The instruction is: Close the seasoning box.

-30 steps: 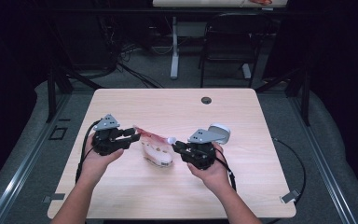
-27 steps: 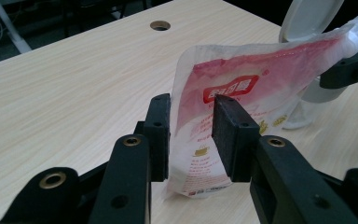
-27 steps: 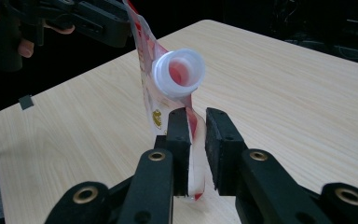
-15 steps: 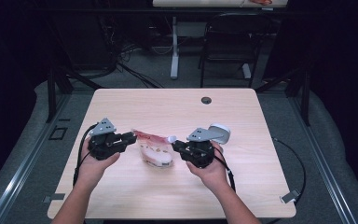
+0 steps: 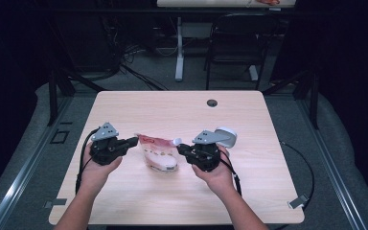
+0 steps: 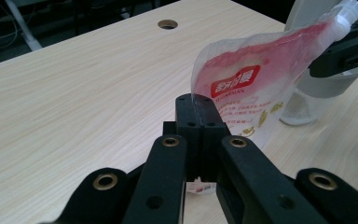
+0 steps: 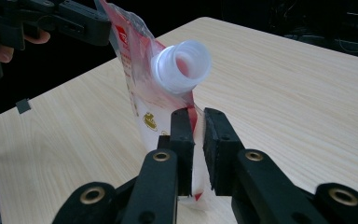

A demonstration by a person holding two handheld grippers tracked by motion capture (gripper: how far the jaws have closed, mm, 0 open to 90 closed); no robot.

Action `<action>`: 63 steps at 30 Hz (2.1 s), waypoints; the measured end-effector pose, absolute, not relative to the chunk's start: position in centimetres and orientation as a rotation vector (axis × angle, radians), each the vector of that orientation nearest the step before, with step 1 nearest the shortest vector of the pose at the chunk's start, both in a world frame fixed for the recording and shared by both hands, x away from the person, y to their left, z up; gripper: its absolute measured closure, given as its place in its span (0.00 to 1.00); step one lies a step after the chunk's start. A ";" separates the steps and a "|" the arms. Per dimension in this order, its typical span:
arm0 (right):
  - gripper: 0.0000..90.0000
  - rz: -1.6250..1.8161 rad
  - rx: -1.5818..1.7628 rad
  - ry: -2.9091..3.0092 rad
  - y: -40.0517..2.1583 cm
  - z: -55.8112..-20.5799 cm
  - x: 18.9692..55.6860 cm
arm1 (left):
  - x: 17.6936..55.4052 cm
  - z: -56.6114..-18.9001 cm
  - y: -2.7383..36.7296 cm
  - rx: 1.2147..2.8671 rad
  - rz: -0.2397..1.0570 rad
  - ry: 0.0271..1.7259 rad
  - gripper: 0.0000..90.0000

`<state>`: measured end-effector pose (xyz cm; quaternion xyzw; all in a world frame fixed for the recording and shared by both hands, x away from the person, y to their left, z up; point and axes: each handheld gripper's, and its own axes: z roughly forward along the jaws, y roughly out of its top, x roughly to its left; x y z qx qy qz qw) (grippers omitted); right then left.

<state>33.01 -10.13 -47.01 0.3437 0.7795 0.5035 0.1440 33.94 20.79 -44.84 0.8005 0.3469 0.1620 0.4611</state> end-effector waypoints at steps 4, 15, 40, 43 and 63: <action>0.92 1.444 1.002 2.245 -10.3 -47.0 33.0 | 33.6 -44.7 20.8 1.977 0.394 0.837 1.00; 0.92 1.427 0.996 2.259 -10.8 -46.7 32.4 | 32.2 -45.2 20.6 1.931 0.359 0.824 1.00; 0.84 1.450 0.949 2.280 -12.5 -46.7 30.6 | 30.3 -45.1 19.6 1.942 0.343 0.782 0.94; 0.79 1.457 0.927 2.267 -12.4 -46.5 30.5 | 30.3 -45.1 19.8 1.921 0.340 0.781 0.90; 0.64 1.553 0.873 2.218 -13.3 -44.1 29.9 | 30.1 -44.4 20.9 1.915 0.343 0.834 0.70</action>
